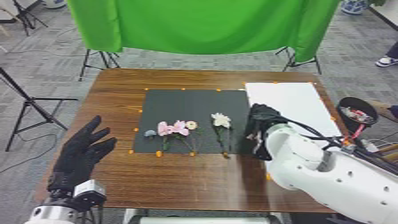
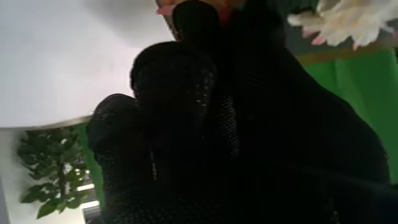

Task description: Arrange flowers

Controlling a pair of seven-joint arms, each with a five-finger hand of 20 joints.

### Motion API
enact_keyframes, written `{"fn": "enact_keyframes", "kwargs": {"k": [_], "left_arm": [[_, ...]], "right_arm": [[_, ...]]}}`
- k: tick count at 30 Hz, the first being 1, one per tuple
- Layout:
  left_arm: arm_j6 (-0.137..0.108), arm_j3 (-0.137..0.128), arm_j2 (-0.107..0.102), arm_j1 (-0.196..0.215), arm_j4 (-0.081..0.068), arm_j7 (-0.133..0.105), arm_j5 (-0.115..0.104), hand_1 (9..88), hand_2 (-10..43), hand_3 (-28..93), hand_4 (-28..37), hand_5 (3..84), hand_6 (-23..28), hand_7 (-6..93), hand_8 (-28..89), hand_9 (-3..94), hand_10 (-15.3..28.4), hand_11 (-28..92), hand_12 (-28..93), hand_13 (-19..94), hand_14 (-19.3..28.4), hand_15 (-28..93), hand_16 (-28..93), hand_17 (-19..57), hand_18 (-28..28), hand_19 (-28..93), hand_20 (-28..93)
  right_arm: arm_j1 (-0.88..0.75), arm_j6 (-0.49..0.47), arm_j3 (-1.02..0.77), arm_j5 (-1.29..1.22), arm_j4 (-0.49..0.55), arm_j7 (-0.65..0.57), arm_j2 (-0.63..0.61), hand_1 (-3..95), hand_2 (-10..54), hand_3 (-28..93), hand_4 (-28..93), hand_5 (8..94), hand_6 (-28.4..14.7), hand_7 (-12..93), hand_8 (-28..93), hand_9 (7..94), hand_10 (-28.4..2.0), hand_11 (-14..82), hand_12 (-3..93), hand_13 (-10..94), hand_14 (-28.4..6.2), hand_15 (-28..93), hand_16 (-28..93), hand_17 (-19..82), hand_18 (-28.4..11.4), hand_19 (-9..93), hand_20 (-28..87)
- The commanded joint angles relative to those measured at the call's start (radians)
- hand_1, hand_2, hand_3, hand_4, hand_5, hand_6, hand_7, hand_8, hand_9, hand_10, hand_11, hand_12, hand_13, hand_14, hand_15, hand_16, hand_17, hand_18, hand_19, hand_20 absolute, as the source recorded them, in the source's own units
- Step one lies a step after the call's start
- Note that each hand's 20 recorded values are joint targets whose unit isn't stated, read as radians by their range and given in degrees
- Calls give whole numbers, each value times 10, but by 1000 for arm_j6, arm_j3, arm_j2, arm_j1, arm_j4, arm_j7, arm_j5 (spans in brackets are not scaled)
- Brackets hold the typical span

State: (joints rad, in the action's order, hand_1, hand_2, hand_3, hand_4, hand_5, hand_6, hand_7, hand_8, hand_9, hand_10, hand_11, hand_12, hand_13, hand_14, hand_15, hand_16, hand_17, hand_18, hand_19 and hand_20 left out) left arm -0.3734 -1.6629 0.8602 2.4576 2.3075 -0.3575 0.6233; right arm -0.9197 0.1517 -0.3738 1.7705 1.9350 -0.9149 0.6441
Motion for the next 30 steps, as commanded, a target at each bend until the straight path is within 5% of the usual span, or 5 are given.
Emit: {"fn": "enact_keyframes", "kwargs": {"k": [1, 17, 30], "left_arm": [[-6, 2, 4, 5, 6, -1, -2, 298, 78, 629, -204, 332, 81, 71, -71, 269, 181, 231, 111, 199, 274, 571, -125, -69, 284, 575, -6], [-1, 6, 12, 4, 4, 17, 10, 300, 80, 626, -202, 332, 82, 68, -69, 270, 181, 225, 114, 199, 274, 567, -122, -69, 284, 573, -4], [2, 4, 16, 8, 4, 17, 13, 301, 80, 626, -202, 332, 82, 69, -69, 270, 180, 227, 114, 199, 273, 568, -121, -69, 284, 572, -2]], "right_arm": [[-42, -7, -23, 1, 44, 26, 9, 585, -95, 725, -283, 810, 10, 191, 49, 924, -81, 66, 288, 872, -32, 607, 175, 560, -160, 932, 318], [-61, 41, -43, 11, 94, 48, -3, 582, -95, 727, -283, 800, 11, 192, 46, 918, -79, 63, 287, 861, -37, 609, 174, 549, -162, 932, 312], [-118, -21, -138, -31, 133, 62, -7, 457, -94, 748, -262, 710, -13, 156, 6, 851, -128, 187, 175, 847, -53, 620, 163, 542, -183, 932, 324]]}}
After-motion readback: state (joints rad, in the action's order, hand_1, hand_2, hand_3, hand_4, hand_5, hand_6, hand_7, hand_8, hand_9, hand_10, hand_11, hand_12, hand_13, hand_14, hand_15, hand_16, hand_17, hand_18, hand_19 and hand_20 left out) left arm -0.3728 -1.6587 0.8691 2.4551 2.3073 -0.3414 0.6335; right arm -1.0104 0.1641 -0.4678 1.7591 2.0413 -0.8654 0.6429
